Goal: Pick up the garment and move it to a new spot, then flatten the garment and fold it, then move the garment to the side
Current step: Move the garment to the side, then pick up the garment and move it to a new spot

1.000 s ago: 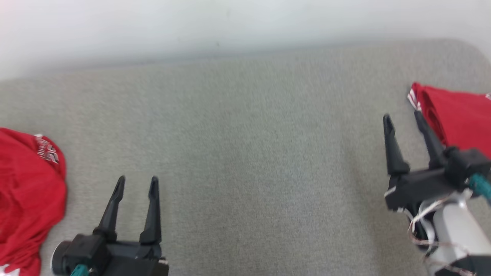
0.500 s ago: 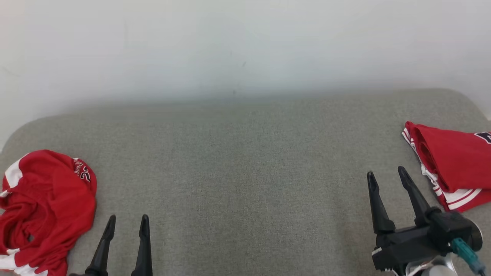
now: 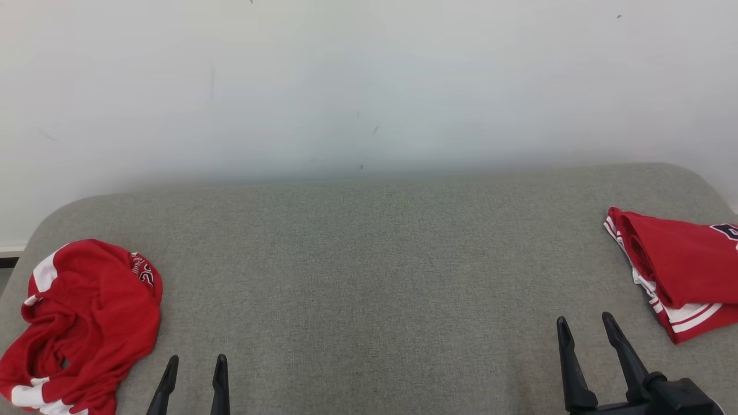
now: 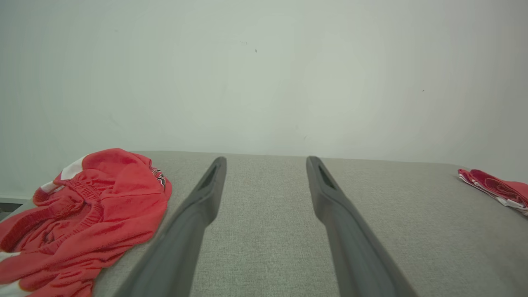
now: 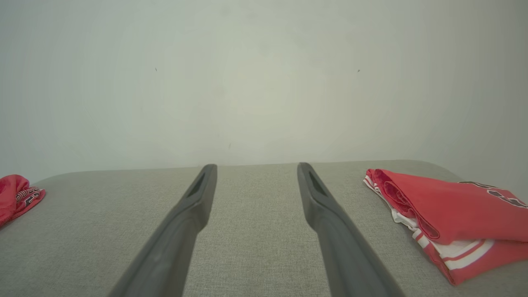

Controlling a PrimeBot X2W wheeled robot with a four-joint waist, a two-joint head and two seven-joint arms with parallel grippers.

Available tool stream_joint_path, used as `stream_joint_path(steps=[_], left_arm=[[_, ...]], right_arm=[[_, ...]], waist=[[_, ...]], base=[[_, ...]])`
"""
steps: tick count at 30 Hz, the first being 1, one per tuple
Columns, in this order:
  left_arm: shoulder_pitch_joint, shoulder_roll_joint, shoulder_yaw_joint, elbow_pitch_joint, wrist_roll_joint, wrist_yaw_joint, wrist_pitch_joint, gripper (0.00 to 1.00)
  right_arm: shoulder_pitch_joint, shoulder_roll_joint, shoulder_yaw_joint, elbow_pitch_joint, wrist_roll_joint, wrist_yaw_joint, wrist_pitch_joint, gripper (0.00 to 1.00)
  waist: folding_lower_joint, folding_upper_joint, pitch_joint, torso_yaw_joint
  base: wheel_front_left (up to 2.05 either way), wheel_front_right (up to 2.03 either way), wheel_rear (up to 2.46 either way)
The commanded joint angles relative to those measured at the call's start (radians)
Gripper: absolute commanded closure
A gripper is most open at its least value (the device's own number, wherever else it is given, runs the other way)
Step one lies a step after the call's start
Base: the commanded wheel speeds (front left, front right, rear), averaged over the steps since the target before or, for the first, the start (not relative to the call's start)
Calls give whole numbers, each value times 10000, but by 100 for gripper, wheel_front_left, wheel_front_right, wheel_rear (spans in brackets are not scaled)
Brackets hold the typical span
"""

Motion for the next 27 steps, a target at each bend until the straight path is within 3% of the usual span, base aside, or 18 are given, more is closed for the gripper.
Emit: stream_joint_path(steps=[1,27], left_arm=[[189,-4,-10,26,29,-51,-50,0],[213,-4,-403,251,-96,88,-50,0]], right_arm=[[127,30,24,-12,-119,-7,-42,0],[708,115,63,-133,-143,-7,-42,0]], waist=[[1,0,-50,32],[1,0,-87,99]], base=[[0,0,0],[0,0,0]])
